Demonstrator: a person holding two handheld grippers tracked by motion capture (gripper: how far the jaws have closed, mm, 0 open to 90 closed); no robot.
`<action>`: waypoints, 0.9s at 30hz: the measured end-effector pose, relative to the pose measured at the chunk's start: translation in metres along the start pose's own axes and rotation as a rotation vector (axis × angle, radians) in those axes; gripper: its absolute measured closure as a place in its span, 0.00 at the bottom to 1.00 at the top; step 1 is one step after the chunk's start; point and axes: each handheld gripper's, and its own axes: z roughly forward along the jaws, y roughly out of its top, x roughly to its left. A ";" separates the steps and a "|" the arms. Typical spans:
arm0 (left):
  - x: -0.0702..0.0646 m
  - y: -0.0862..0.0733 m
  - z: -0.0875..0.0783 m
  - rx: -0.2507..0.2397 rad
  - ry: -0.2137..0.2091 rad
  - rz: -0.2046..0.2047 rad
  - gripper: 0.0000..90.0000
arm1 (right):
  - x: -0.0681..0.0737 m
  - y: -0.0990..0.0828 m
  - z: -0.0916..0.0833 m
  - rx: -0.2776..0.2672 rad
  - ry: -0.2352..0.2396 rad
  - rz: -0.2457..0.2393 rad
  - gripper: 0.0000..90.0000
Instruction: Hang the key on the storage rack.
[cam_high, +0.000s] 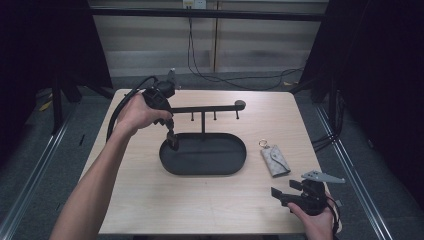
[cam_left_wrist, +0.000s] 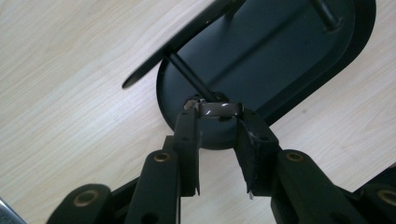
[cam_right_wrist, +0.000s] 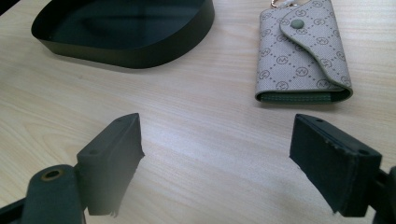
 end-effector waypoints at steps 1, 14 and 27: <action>0.000 0.001 0.001 0.006 0.003 0.002 0.79 | 0.000 0.000 0.000 0.002 -0.001 0.001 0.19; 0.007 0.005 0.005 -0.004 -0.019 -0.047 0.77 | 0.000 0.001 0.002 0.005 0.003 0.000 0.19; 0.007 -0.001 0.009 -0.071 -0.022 -0.054 0.49 | 0.000 0.002 0.005 0.016 0.003 -0.005 0.19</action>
